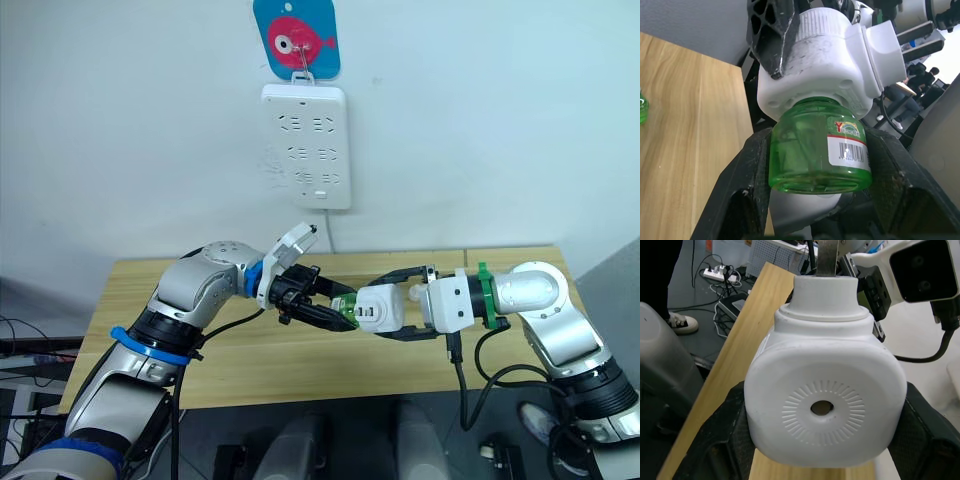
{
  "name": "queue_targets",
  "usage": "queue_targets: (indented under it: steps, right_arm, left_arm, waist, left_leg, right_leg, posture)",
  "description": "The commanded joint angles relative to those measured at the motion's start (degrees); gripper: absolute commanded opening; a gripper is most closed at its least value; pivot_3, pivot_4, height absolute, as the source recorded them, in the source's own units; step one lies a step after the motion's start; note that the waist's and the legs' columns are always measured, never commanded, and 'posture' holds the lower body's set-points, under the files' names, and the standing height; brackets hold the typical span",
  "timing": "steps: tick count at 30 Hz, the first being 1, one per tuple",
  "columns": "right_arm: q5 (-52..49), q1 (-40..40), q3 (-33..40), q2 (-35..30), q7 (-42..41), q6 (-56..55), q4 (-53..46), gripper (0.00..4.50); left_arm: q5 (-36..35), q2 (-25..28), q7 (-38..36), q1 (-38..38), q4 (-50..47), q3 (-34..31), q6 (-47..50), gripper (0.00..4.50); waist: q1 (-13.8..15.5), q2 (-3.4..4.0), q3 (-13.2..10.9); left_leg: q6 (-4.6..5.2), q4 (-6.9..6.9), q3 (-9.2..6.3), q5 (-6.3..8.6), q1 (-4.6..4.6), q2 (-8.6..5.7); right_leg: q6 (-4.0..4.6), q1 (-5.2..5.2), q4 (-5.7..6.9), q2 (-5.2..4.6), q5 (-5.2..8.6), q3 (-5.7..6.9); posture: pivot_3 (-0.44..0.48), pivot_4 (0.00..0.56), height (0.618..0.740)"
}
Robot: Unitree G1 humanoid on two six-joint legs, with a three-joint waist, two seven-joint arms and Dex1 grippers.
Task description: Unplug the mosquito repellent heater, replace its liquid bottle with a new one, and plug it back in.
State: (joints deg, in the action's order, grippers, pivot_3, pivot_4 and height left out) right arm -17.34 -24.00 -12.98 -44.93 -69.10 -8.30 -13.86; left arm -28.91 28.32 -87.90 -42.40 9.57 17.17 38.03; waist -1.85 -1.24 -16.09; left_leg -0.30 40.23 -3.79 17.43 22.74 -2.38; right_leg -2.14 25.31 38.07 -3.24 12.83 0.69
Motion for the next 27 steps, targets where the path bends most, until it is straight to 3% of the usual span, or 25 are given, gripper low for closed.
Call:
queue_targets:
  steps: [1,5,8,13,22,27]
  right_arm:
    - [-3.7,0.6,-0.1,0.5,-2.9,1.0,-4.2,2.99]
    - [-4.3,0.8,0.8,0.6,-2.7,3.3,-4.4,2.99]
    - [-6.0,2.5,2.8,-0.4,-0.5,9.6,-5.1,2.99]
    - [-14.1,6.1,8.3,-2.9,9.1,34.4,-7.7,2.99]
    - [-28.4,3.3,17.5,3.4,31.3,67.9,-10.5,2.99]
    - [-33.8,-1.5,23.1,10.0,43.2,83.3,-9.5,2.99]
  left_arm:
    - [0.8,0.4,1.6,-0.8,0.2,-2.0,-1.9,3.24]
    - [0.8,1.2,1.9,-0.7,-0.7,-2.8,-2.9,4.48]
    - [2.6,3.2,1.8,-0.3,-2.5,-3.3,-7.1,4.50]
    - [7.3,4.2,7.1,2.2,-6.2,-5.0,-18.4,4.50]
    - [21.9,-2.3,27.3,4.5,-6.9,-4.2,-35.3,4.50]
    - [28.6,-3.4,31.4,7.6,-10.1,0.2,-40.2,4.50]
  waist:
    - [0.0,0.00,0.0]
    - [0.0,0.00,0.0]
    - [0.0,0.00,0.0]
    - [0.2,0.01,0.0]
    - [0.3,-0.01,0.0]
    - [0.1,0.01,0.0]
  left_leg:
    - [0.00,0.00,0.00,0.00,0.00,0.01]
    - [0.00,0.00,0.00,0.00,0.00,0.00]
    - [0.00,0.00,-0.03,0.00,0.01,0.00]
    - [0.00,0.00,-0.12,0.00,0.04,-0.01]
    - [0.01,0.00,-0.13,0.01,0.09,-0.04]
    - [0.02,-0.06,-0.07,0.01,0.08,-0.04]
  right_leg:
    - [0.00,0.00,0.00,0.00,0.00,0.00]
    - [0.00,0.00,0.00,0.00,0.00,0.00]
    - [0.00,0.00,0.00,0.00,0.00,0.01]
    - [0.01,-0.01,-0.02,-0.11,-0.01,-0.05]
    - [0.01,0.00,-0.03,-0.16,-0.01,-0.05]
    - [0.01,0.05,0.03,-0.16,-0.01,-0.10]
  posture:
    - [-0.067,0.225,0.740]
    - [-0.066,0.227,0.740]
    - [-0.066,0.227,0.740]
    - [-0.060,0.227,0.740]
    - [-0.050,0.237,0.740]
    - [-0.056,0.237,0.740]
